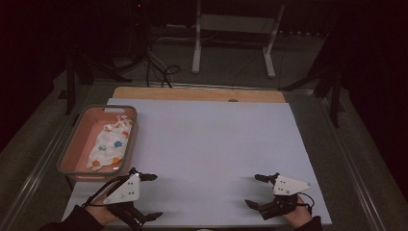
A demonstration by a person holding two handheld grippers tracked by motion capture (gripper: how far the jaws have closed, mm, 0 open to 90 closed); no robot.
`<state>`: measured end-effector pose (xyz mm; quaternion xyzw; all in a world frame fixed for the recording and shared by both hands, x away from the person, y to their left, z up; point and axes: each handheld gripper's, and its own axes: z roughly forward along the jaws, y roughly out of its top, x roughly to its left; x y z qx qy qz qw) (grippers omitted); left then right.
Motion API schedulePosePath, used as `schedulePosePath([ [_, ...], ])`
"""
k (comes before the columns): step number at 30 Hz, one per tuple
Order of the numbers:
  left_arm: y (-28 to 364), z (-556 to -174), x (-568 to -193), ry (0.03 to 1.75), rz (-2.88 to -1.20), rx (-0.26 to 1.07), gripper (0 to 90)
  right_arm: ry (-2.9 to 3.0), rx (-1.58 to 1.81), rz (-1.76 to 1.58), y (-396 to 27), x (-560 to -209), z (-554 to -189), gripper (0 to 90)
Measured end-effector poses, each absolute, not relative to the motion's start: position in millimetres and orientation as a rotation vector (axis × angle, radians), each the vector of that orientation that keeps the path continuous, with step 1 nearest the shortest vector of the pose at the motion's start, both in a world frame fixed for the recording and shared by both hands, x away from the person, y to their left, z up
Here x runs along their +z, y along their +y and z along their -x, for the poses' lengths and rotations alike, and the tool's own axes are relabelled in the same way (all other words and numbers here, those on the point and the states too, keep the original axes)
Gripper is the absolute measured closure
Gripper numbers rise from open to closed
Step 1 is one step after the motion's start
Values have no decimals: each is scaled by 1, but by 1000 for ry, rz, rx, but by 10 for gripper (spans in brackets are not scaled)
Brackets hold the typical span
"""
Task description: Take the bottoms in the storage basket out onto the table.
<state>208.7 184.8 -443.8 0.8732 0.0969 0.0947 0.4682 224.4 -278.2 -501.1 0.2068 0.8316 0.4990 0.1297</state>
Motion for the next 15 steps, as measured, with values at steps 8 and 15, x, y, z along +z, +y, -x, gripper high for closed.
schedulePosePath([
  [8,188,-215,-432,245,-2145,243,7,2411,1452,-600,-279,-500,-224,103],
  [15,190,-219,-425,251,-2146,250,6,2402,1466,-605,-279,-500,-224,103],
])
